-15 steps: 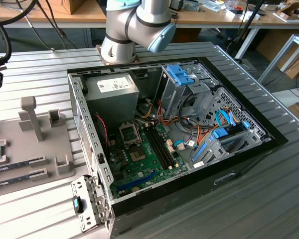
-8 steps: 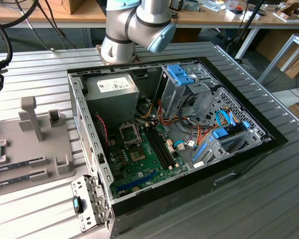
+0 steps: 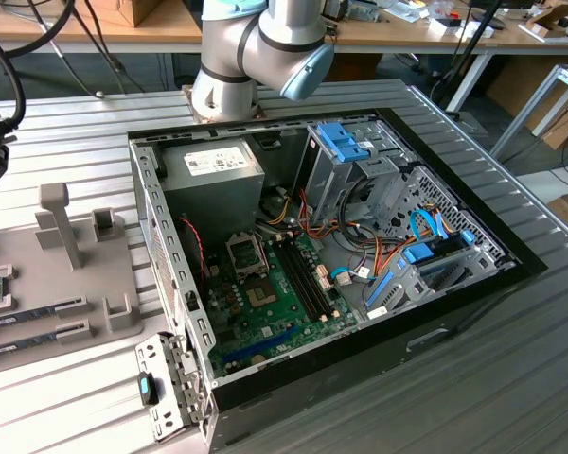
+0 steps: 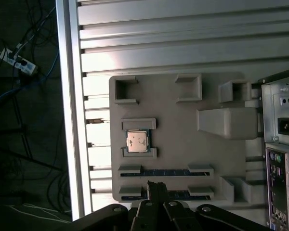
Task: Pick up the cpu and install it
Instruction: 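Reach for the cpu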
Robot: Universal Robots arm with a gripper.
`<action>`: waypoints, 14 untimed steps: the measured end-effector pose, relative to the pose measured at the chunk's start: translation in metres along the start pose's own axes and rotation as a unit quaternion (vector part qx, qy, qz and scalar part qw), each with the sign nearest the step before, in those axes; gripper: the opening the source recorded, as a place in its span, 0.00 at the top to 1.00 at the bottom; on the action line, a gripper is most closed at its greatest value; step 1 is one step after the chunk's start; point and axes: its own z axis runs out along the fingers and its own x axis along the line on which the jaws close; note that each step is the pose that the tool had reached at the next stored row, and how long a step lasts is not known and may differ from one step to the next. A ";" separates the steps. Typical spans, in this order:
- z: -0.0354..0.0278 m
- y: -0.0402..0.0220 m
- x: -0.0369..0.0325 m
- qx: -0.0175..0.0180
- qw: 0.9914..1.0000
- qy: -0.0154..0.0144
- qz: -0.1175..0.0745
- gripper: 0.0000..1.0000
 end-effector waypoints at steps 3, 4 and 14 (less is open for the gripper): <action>0.0014 0.0001 0.0000 0.000 1.000 0.000 0.000 0.89; 0.0019 0.0001 -0.0001 0.000 1.000 0.000 0.000 0.89; 0.0069 0.0003 -0.0003 0.000 1.000 0.000 0.000 0.89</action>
